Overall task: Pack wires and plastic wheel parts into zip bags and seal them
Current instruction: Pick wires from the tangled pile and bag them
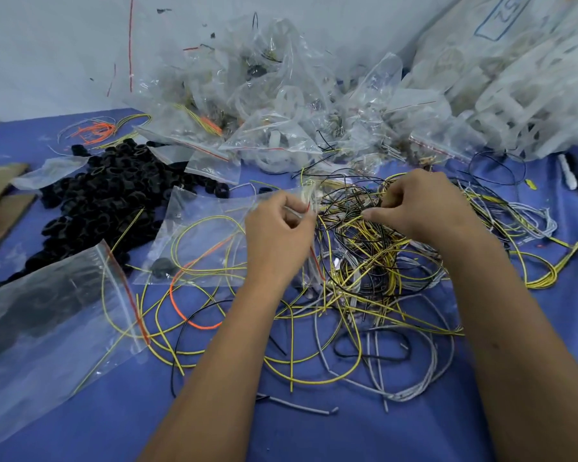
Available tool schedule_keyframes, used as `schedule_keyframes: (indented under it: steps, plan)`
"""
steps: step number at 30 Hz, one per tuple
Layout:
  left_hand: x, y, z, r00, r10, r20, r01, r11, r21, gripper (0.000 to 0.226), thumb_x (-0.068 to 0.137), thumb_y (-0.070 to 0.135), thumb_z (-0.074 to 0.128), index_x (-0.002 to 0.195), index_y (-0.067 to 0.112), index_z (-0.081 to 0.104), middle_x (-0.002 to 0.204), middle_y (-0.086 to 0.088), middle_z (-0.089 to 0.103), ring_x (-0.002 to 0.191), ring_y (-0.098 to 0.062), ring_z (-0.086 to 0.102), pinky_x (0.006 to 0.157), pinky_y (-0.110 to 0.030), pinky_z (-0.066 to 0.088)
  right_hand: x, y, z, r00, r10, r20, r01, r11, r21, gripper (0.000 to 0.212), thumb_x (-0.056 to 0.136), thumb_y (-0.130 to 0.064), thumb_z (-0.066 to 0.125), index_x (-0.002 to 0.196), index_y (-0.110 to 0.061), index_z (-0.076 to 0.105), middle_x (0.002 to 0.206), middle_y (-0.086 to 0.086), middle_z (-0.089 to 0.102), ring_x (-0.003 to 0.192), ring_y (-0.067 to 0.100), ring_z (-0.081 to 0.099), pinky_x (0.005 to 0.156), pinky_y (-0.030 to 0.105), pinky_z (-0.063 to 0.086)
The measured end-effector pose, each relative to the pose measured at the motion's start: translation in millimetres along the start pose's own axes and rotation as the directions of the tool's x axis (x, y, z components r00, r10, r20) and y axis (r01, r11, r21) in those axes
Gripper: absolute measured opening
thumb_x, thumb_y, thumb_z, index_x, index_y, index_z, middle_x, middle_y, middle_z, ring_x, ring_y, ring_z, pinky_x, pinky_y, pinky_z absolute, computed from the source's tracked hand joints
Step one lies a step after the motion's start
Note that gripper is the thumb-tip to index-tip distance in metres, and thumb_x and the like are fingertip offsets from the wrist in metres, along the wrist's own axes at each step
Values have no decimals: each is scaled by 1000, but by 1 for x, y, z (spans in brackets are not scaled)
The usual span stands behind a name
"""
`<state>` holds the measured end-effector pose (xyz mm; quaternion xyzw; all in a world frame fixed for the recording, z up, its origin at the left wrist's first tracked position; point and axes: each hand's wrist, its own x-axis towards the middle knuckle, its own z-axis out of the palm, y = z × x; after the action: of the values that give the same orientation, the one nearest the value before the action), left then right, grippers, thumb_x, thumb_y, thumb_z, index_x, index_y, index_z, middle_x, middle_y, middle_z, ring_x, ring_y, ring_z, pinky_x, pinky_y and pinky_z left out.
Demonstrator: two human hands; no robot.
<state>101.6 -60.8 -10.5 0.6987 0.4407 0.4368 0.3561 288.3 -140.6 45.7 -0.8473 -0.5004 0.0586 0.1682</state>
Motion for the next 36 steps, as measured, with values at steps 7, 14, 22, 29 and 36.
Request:
schedule_keyframes:
  steps: [7, 14, 22, 29, 36]
  plan:
    - [2, -3, -1, 998, -56, -3, 56, 998, -11, 16, 87, 22, 74, 74, 22, 66, 63, -1, 68, 48, -10, 57, 52, -26, 47, -4, -10, 6, 997, -68, 23, 69, 998, -5, 19, 81, -32, 81, 70, -21, 71, 80, 9, 73, 79, 31, 67, 80, 43, 59]
    - [2, 1, -2, 999, -17, -35, 18, 999, 32, 12, 86, 21, 74, 76, 19, 68, 61, 3, 65, 55, -10, 58, 53, -18, 42, -5, -19, 10, 976, -118, -183, 204, 787, 582, 18, 88, -24, 76, 79, -9, 71, 54, -6, 61, 49, 11, 54, 53, 24, 44]
    - [-1, 10, -5, 995, 65, -73, -69, 996, -58, 10, 91, 28, 69, 81, 25, 67, 74, 10, 66, 64, -5, 56, 60, -20, 44, -5, -20, 18, 983, -113, -143, 182, 630, 755, 19, 91, -15, 73, 81, 0, 68, 49, -2, 57, 42, 11, 46, 45, 21, 35]
    - [-9, 11, 8, 967, 198, 159, -204, 979, 17, 11, 83, 31, 78, 87, 22, 72, 77, 7, 66, 62, -11, 59, 62, -29, 51, -6, -19, 19, 986, -112, -123, 160, 845, 510, 30, 96, -31, 68, 82, -5, 75, 52, 8, 62, 46, 17, 52, 52, 32, 45]
    - [-3, -2, 4, 996, 63, 66, -79, 959, 274, 11, 86, 28, 74, 81, 22, 67, 77, 8, 66, 74, -16, 64, 72, -39, 55, 2, -8, 19, 979, 44, -199, 34, 929, 370, 51, 107, -39, 43, 86, -2, 72, 70, 10, 73, 63, 32, 67, 74, 48, 57]
